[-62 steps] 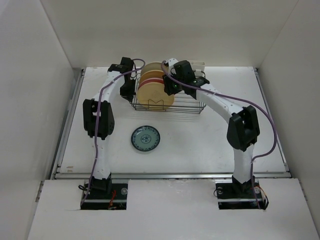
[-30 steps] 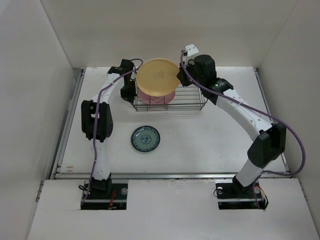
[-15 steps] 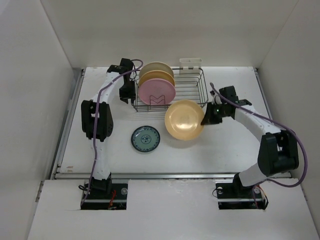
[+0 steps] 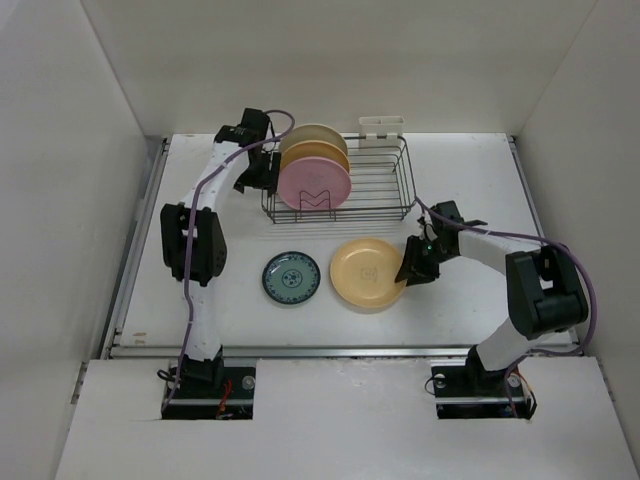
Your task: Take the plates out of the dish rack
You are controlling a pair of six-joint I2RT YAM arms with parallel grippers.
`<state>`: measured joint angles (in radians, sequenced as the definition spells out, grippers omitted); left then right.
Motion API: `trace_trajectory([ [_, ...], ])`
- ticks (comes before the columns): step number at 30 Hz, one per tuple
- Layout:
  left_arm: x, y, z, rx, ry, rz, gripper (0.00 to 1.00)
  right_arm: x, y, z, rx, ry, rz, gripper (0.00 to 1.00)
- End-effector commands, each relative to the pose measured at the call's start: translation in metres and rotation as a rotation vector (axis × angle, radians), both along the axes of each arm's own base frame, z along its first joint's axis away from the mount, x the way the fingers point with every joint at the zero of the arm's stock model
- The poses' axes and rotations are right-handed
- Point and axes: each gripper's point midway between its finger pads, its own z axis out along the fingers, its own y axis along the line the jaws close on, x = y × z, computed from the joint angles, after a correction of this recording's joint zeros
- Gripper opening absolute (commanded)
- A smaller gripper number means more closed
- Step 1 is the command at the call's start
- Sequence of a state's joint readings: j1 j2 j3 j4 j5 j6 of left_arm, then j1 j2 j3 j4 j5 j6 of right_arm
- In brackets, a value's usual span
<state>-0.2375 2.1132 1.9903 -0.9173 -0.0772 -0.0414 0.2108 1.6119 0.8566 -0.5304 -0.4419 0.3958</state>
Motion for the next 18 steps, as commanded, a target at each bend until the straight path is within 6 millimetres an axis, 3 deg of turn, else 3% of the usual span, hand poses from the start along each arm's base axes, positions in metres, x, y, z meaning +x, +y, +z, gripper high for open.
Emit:
trace_trajectory([
  [1,0.008,-0.010,0.083,-0.013,-0.233,-0.127,0.68,0.022,0.003,0.014,0.010,-0.098,-0.028,0.46],
  [5,0.016,-0.024,0.106,-0.067,-0.332,-0.231,0.70,0.030,-0.012,0.030,-0.065,-0.137,-0.068,0.68],
  [11,0.028,-0.059,0.099,-0.128,-0.311,-0.362,0.68,0.056,-0.023,0.087,-0.120,-0.302,-0.117,0.95],
  [14,0.033,-0.072,0.086,-0.116,-0.290,-0.408,0.67,0.073,-0.030,0.116,-0.150,-0.394,-0.162,0.97],
  [18,0.038,-0.080,0.071,-0.075,-0.274,-0.431,0.61,0.087,-0.036,0.132,-0.186,-0.443,-0.183,0.97],
])
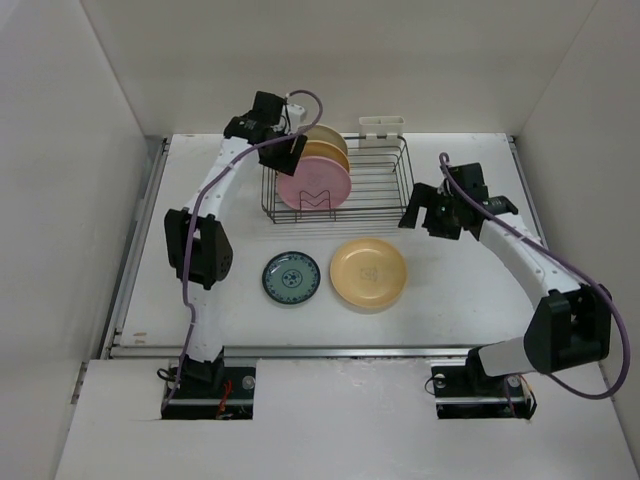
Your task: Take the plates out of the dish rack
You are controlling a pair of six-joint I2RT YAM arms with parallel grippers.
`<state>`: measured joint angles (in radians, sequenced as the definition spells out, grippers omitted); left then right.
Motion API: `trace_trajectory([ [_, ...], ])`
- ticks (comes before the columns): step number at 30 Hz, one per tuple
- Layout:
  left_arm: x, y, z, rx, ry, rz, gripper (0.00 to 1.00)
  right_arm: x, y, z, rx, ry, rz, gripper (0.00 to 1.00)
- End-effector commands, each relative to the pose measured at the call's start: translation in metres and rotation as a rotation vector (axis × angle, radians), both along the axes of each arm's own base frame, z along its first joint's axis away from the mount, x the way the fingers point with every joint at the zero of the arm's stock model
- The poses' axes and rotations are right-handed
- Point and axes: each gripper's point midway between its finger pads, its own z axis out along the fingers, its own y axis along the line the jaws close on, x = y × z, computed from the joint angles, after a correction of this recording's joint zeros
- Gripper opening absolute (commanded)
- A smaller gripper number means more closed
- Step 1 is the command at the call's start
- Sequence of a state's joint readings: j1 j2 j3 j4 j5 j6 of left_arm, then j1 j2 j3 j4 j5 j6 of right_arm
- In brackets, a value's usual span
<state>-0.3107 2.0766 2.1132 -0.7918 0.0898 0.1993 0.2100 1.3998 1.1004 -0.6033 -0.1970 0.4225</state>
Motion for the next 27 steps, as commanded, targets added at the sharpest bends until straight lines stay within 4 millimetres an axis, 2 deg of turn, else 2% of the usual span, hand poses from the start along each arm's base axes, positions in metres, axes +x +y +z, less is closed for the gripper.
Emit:
trace_trajectory([
  [1,0.005,-0.018,-0.003,0.031,-0.024,-0.065,0.60,0.016,-0.016,0.020,-0.066,-0.058,-0.070,0.97],
  [2,0.005,-0.021,0.000,0.035,-0.035,-0.068,0.59,0.020,-0.018,0.021,-0.075,-0.060,-0.078,0.97],
  [3,0.006,-0.021,-0.005,0.038,-0.025,-0.069,0.59,0.026,-0.018,0.023,-0.086,-0.078,-0.076,0.97],
  [5,0.008,-0.021,-0.001,0.037,-0.036,-0.055,0.55,0.044,-0.029,0.040,-0.090,-0.129,-0.108,0.97],
  [6,0.008,-0.021,-0.001,0.037,-0.036,-0.054,0.53,0.049,-0.029,0.043,-0.089,-0.135,-0.109,0.97],
  [7,0.008,-0.021,-0.001,0.037,-0.036,-0.054,0.49,0.057,-0.033,0.049,-0.085,-0.156,-0.123,0.97],
  [8,0.010,-0.021,0.000,0.034,-0.044,-0.054,0.35,0.068,-0.037,0.060,-0.078,-0.193,-0.139,0.97],
  [12,0.014,-0.013,0.004,0.066,-0.064,-0.009,0.09,0.087,-0.041,0.057,-0.076,-0.197,-0.146,0.97],
  [14,0.015,-0.009,0.004,0.088,-0.071,-0.006,0.04,0.092,-0.039,0.048,-0.079,-0.175,-0.131,0.97],
  [15,0.013,-0.008,0.016,0.080,-0.094,-0.004,0.02,0.094,-0.037,0.046,-0.072,-0.177,-0.125,0.97],
  [16,0.014,-0.006,0.017,0.094,-0.099,-0.008,0.01,0.095,-0.037,0.040,-0.074,-0.163,-0.124,0.97],
  [18,0.011,-0.004,0.035,0.089,-0.134,-0.015,0.00,0.102,-0.036,0.038,-0.072,-0.176,-0.125,0.97],
  [19,0.011,-0.004,0.035,0.098,-0.137,-0.025,0.00,0.106,-0.036,0.044,-0.068,-0.195,-0.126,0.97],
  [21,0.010,-0.003,0.042,0.102,-0.153,-0.034,0.00,0.115,-0.041,0.038,-0.077,-0.196,-0.142,0.97],
  [22,0.009,-0.002,0.047,0.107,-0.164,-0.043,0.00,0.124,-0.042,0.045,-0.081,-0.229,-0.153,0.97],
  [25,0.012,-0.003,0.047,0.123,-0.184,-0.032,0.00,0.139,-0.040,0.037,-0.076,-0.223,-0.160,0.97],
  [27,0.016,-0.007,0.051,0.124,-0.213,-0.027,0.00,0.156,-0.038,0.031,-0.073,-0.236,-0.160,0.97],
])
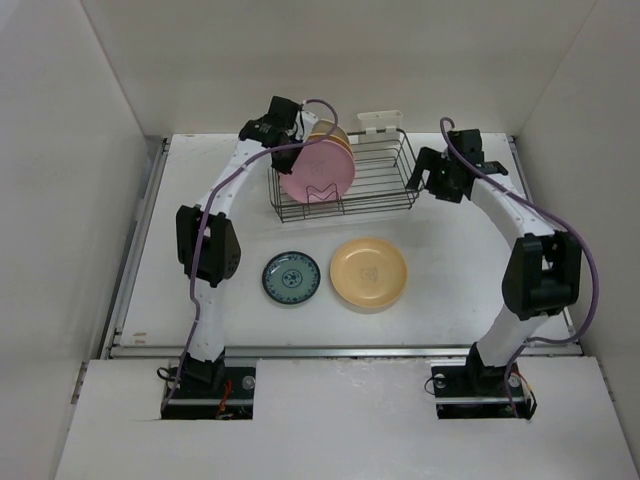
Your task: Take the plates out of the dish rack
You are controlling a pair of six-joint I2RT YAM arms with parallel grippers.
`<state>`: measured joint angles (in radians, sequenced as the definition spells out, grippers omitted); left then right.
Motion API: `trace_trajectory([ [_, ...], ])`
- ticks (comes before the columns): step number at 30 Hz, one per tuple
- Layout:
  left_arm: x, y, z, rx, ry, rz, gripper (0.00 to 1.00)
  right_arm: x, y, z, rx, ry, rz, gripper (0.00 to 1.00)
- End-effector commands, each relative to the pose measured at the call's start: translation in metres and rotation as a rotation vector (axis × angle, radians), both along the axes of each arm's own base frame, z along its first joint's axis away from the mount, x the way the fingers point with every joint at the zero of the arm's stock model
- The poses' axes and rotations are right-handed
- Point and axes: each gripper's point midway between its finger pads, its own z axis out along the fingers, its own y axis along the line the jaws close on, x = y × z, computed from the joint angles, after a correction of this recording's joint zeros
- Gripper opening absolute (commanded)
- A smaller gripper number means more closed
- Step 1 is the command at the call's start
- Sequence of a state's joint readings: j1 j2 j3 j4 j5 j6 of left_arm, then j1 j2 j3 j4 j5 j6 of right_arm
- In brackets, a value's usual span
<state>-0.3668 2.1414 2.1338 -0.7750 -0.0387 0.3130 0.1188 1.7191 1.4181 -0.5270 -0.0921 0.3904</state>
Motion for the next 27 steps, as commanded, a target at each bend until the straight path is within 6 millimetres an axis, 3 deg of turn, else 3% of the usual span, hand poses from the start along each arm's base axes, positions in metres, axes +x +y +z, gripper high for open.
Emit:
trace_trajectory([
  [1,0.008,0.003,0.072,-0.034,-0.196,0.042,0.00,0.048,0.001,0.022,0.011,-0.145,-0.013,0.95],
  [6,0.014,0.002,0.086,0.035,-0.296,0.082,0.00,0.068,0.020,0.003,0.085,-0.143,0.038,0.84],
  [11,0.020,0.011,0.097,0.139,-0.374,0.145,0.00,0.063,0.026,-0.010,0.098,-0.132,0.047,0.73],
  [13,0.019,0.006,0.115,0.116,-0.411,0.142,0.00,0.063,0.025,-0.013,0.098,-0.131,0.034,0.65],
  [14,0.019,0.006,0.118,0.115,-0.413,0.142,0.00,0.064,0.025,-0.007,0.100,-0.149,0.035,0.55],
  [21,0.009,0.011,0.163,0.056,-0.503,0.163,0.00,0.054,0.032,-0.022,0.121,-0.125,0.050,0.27],
  [23,0.004,0.008,0.169,0.037,-0.517,0.162,0.00,0.051,0.037,-0.026,0.128,-0.118,0.051,0.17],
  [27,-0.004,-0.001,0.157,0.040,-0.505,0.139,0.00,0.045,0.038,-0.030,0.119,-0.108,0.051,0.03],
])
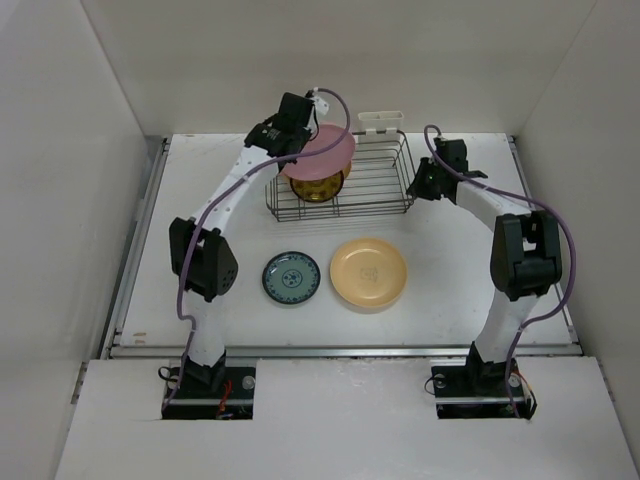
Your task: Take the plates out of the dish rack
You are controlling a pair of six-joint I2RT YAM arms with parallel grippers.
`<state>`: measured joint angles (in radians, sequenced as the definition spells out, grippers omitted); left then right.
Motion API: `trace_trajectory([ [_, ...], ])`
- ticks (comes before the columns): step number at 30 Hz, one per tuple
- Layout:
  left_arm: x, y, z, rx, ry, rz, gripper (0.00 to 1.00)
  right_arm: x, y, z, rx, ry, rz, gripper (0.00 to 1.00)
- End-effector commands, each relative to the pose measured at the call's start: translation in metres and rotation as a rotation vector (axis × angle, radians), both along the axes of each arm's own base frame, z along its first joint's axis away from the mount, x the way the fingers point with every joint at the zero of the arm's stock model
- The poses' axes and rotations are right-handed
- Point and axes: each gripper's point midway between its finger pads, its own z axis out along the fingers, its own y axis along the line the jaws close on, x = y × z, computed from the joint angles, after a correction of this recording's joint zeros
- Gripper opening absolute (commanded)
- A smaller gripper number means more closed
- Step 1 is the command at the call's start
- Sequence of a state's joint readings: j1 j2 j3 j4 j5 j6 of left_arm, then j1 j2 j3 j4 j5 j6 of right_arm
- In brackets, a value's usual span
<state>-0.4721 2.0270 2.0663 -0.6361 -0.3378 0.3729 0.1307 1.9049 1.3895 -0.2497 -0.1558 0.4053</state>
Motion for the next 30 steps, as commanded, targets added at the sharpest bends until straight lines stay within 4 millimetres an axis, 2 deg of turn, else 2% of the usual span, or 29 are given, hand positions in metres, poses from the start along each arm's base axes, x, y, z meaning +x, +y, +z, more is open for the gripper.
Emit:
trace_trajectory([
  [1,-0.008,-0.002,0.094,-0.128,-0.252,0.035,0.00,-0.003,0.013,0.019,0.049,-0.045,-0.003,0.01],
  [2,-0.010,0.001,0.094,-0.121,-0.252,0.044,0.00,-0.005,0.019,0.025,0.058,-0.055,0.002,0.00],
  [3,-0.012,-0.004,0.089,-0.117,-0.241,0.033,0.00,-0.006,0.016,0.021,0.047,-0.046,-0.009,0.00],
  [5,-0.016,-0.008,0.089,-0.118,-0.240,0.023,0.00,-0.010,0.019,0.025,0.040,-0.056,-0.008,0.00],
  [9,-0.017,-0.007,0.092,-0.101,-0.238,0.013,0.00,-0.012,0.016,0.023,0.032,-0.058,-0.017,0.00],
  [12,-0.029,-0.011,0.091,-0.133,-0.177,-0.013,0.00,-0.013,0.019,0.024,0.048,-0.054,-0.012,0.00],
  [14,-0.046,-0.032,0.088,-0.213,-0.089,-0.123,0.00,-0.017,0.024,0.021,0.074,-0.038,0.003,0.00],
  [15,-0.065,-0.035,0.072,-0.210,0.019,-0.169,0.00,-0.018,0.026,0.027,0.093,-0.042,0.002,0.00],
  [16,-0.082,-0.052,0.062,-0.267,0.110,-0.264,0.00,-0.017,0.031,0.029,0.095,-0.051,0.011,0.00],
  [17,-0.097,-0.061,0.055,-0.286,0.176,-0.312,0.00,-0.020,0.031,0.029,0.103,-0.048,0.005,0.06],
  [18,-0.122,-0.067,0.042,-0.272,0.274,-0.364,0.00,-0.019,0.029,0.029,0.095,-0.050,-0.005,0.22],
  [19,-0.135,-0.074,0.027,-0.264,0.347,-0.400,0.00,-0.020,0.027,0.031,0.089,-0.050,-0.012,0.47],
  [20,-0.150,-0.083,0.016,-0.262,0.413,-0.449,0.00,-0.021,0.025,0.029,0.080,-0.043,-0.020,0.52],
  [21,-0.169,-0.092,-0.004,-0.222,0.491,-0.493,0.00,-0.023,0.022,0.032,0.065,-0.046,-0.018,0.57],
  [22,-0.179,-0.094,-0.020,-0.181,0.542,-0.522,0.00,-0.022,0.021,0.038,0.060,-0.061,-0.026,0.63],
  [23,-0.189,-0.096,-0.029,-0.162,0.580,-0.530,0.00,-0.024,0.020,0.040,0.053,-0.064,-0.019,0.73],
  [24,-0.203,-0.101,-0.049,-0.135,0.642,-0.559,0.00,-0.026,0.018,0.043,0.046,-0.065,-0.027,0.75],
  [26,-0.211,-0.106,-0.063,-0.124,0.683,-0.575,0.00,-0.029,0.015,0.049,0.039,-0.075,-0.036,0.80],
  [27,-0.209,-0.109,-0.076,-0.123,0.708,-0.556,0.00,-0.029,0.015,0.049,0.039,-0.075,-0.036,0.80],
  [30,-0.212,-0.120,-0.091,-0.123,0.737,-0.542,0.00,-0.033,0.012,0.056,0.026,-0.089,-0.040,0.81],
])
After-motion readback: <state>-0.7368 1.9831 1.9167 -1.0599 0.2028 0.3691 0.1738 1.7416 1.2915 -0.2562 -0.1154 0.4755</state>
